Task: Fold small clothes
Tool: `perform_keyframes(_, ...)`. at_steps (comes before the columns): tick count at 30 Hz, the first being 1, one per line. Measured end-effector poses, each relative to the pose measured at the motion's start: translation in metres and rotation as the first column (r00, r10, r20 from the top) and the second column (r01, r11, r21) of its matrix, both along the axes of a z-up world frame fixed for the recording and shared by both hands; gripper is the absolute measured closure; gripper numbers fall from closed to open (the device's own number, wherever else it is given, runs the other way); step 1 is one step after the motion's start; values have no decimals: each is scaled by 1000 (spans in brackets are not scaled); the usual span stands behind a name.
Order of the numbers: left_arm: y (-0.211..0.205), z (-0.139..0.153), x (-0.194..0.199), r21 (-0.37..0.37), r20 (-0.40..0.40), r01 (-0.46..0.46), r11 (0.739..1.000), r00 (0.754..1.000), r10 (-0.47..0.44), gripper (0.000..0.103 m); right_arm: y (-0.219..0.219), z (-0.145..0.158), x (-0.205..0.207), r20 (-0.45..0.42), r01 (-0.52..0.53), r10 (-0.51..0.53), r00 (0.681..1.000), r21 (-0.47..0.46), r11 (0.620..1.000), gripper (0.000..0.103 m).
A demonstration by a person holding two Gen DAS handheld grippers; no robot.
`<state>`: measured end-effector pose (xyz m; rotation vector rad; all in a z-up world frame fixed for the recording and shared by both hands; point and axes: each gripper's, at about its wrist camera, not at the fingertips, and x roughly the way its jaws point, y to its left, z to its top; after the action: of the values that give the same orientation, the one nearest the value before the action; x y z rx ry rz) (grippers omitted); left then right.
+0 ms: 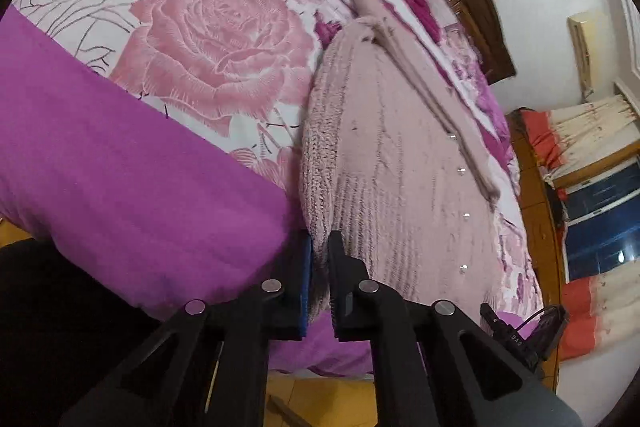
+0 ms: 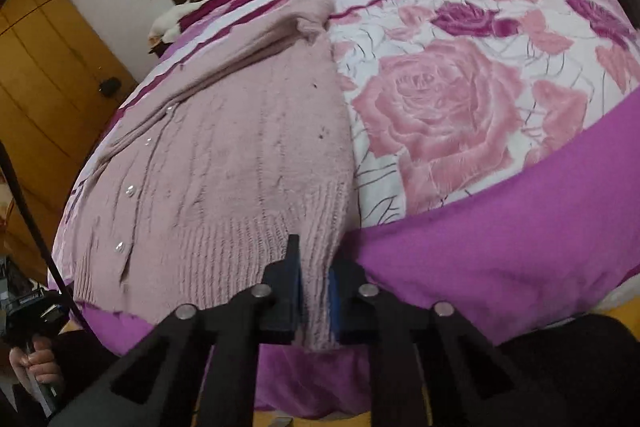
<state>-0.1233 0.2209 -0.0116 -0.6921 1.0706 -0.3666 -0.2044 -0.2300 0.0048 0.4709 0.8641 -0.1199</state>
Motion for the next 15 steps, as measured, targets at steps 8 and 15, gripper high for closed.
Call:
perform_keyframes(8, 34, 15, -32, -135, 52, -20, 991, 998, 28, 103, -7, 38, -40, 141, -8, -4, 990, 80, 997, 95)
perform_keyframes(15, 34, 45, -81, -155, 176, 9, 988, 984, 19, 103, -19, 53, -76, 207, 5, -50, 977, 214, 977, 95)
